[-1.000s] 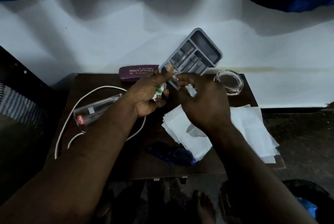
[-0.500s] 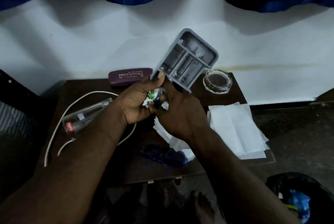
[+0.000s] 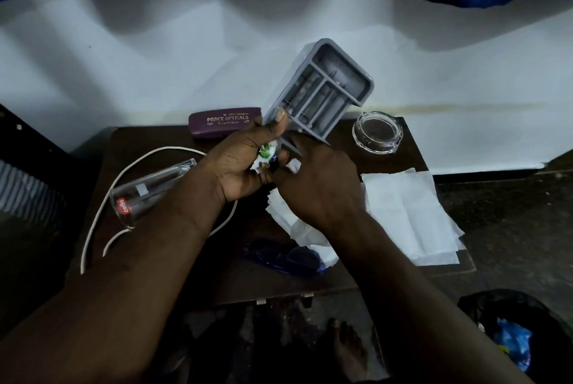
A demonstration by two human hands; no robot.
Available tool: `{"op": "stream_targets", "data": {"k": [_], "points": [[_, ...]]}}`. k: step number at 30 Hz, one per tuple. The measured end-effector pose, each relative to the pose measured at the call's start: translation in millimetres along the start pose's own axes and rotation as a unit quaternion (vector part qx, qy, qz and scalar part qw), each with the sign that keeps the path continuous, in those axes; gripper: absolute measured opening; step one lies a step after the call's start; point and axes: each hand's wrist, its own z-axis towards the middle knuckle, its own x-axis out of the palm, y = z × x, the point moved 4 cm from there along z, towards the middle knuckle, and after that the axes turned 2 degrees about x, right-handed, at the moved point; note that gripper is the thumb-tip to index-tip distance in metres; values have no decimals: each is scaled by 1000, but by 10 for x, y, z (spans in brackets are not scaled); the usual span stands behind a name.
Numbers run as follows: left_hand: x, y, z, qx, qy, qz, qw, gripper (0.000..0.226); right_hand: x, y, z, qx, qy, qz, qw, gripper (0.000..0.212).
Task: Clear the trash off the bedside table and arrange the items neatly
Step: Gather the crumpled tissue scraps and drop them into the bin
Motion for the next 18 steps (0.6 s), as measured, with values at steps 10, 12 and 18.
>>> {"op": "stream_targets", "data": {"k": [10,12,18], "points": [[-56,-4,17,-3,-62,13,998,36,-341,-186,52,105,-72,186,974,20],[-60,-7,9,1,-66,16,998,20,-358,-243,58,131,-70,235,961,33],[-37,-27,-23,6,-60,15,998,15,-479,-548,129,212,-106,327,915,30]]}}
